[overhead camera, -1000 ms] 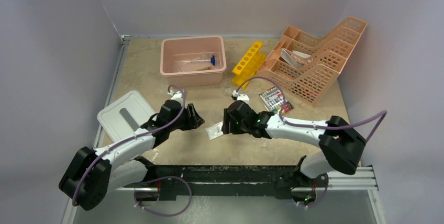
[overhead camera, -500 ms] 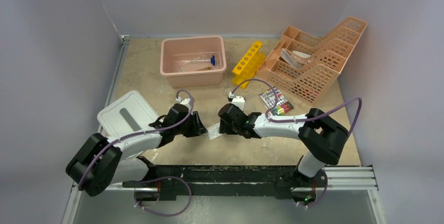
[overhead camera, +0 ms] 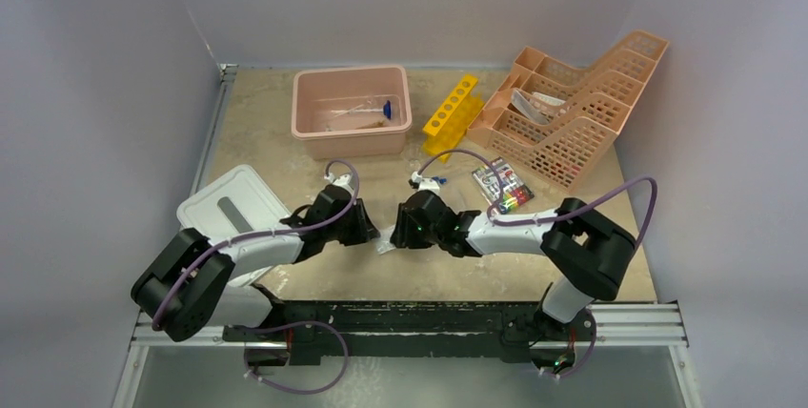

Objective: Organize the chemistry lab equipment

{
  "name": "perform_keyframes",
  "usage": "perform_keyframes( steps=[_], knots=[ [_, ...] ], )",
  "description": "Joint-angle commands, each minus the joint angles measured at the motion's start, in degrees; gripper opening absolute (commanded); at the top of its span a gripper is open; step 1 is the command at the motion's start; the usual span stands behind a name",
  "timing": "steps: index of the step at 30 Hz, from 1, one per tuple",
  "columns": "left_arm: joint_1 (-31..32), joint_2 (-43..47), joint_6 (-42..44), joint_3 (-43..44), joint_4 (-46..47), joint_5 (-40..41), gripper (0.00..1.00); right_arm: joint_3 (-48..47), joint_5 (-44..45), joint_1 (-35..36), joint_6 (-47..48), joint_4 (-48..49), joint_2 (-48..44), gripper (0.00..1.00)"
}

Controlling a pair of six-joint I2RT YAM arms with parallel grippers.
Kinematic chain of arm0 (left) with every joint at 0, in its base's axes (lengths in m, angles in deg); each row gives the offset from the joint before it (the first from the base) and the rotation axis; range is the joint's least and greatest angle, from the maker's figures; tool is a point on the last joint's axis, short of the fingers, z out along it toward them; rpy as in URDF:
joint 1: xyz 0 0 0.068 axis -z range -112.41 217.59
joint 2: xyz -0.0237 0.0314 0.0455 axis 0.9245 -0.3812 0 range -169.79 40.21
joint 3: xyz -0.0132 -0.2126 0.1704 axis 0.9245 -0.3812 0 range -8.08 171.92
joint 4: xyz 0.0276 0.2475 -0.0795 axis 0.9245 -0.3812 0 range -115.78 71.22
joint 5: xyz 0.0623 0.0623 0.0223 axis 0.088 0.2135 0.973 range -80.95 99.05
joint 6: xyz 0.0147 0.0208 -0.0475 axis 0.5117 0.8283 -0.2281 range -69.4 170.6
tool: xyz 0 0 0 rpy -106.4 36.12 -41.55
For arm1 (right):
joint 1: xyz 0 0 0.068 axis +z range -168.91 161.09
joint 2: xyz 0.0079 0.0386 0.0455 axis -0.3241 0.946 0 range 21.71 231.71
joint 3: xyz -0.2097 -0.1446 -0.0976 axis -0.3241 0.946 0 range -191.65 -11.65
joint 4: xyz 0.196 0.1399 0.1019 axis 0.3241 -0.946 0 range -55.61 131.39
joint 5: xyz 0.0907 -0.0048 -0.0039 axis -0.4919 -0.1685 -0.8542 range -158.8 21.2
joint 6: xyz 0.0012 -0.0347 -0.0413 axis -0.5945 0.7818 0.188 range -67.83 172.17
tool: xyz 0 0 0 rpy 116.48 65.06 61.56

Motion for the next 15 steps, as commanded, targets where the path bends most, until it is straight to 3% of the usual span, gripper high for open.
perform_keyframes(
  steps=[1,9,15],
  knots=[
    [1.27,-1.01,-2.48,-1.04,-0.06,3.28,0.20,1.04,-4.06,-1.04,1.24,3.41,-2.86,0.39],
    [1.35,1.56,-0.93,0.20,-1.32,5.12,0.21,2.77,-6.56,-3.64,3.53,6.33,-5.81,0.14],
    [1.20,6.62,1.55,5.85,-8.29,11.45,0.26,3.34,-16.89,-7.34,9.87,8.06,-10.64,0.00]
  ],
)
